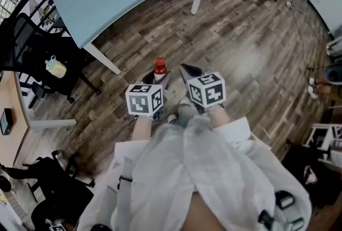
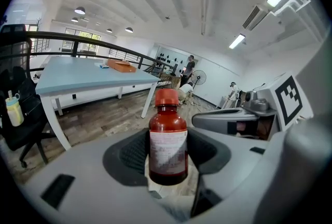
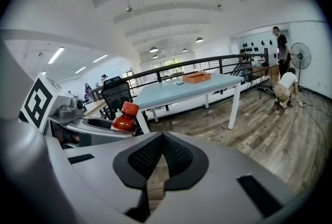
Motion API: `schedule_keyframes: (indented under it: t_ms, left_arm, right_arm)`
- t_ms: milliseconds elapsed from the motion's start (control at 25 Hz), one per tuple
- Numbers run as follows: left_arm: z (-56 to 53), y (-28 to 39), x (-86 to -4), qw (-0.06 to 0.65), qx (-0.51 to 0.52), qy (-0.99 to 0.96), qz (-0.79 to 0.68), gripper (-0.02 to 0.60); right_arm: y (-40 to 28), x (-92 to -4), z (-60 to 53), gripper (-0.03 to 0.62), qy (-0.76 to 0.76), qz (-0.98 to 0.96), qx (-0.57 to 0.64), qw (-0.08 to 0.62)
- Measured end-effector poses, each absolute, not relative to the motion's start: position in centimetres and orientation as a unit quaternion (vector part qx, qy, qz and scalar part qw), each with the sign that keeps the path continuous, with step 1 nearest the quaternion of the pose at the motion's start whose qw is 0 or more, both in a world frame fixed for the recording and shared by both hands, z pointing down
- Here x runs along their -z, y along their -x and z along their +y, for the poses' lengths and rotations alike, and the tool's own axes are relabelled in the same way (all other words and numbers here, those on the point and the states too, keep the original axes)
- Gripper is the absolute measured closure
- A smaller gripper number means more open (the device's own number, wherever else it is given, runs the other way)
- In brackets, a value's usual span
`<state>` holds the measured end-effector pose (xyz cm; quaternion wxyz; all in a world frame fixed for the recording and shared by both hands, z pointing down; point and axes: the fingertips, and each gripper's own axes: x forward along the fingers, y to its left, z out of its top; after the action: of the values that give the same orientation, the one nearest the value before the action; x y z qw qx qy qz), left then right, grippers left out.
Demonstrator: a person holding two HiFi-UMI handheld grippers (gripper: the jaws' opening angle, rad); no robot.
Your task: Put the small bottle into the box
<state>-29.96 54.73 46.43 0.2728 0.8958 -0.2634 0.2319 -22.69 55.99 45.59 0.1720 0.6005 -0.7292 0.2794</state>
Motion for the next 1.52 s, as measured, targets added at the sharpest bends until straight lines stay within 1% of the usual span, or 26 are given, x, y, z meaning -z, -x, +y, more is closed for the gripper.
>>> schedule_keyframes:
  t_ms: [280,520,880,1200,1520]
  left_arm:
    - [52.1,29.8,-46.9,0.279,-0.232,-0.893,-0.267,0.362]
    - [47.2,28.8,-47.5,0.279,-0.237,-0.888,-0.277,0.362]
    - [38.2,23.9,-46.5,0.274,-0.231,-0.889,-0.286,0.362]
    - [30.9,19.2,-45.2,0.276,-0.204,-0.892,-0.296,0.362]
    - [28.1,14.6,-45.0,0.267,-0.206,-0.892,-0.3,0.362]
  right_arm:
    - [22.9,-47.3,53.2,0.591,-0.586,-0.732,-0.293,0.187]
    - [21.5,-47.7,47.9,0.591,-0.569,-0.745,-0.296,0.181]
    - [16.1,-47.0,38.7,0.591,-0.574,-0.744,-0.286,0.187]
    - [11.0,-46.1,32.3,0.591,-0.567,-0.751,-0.273,0.2]
    - [7.3,-46.2,29.1,0.591,-0.551,-0.762,-0.276,0.199]
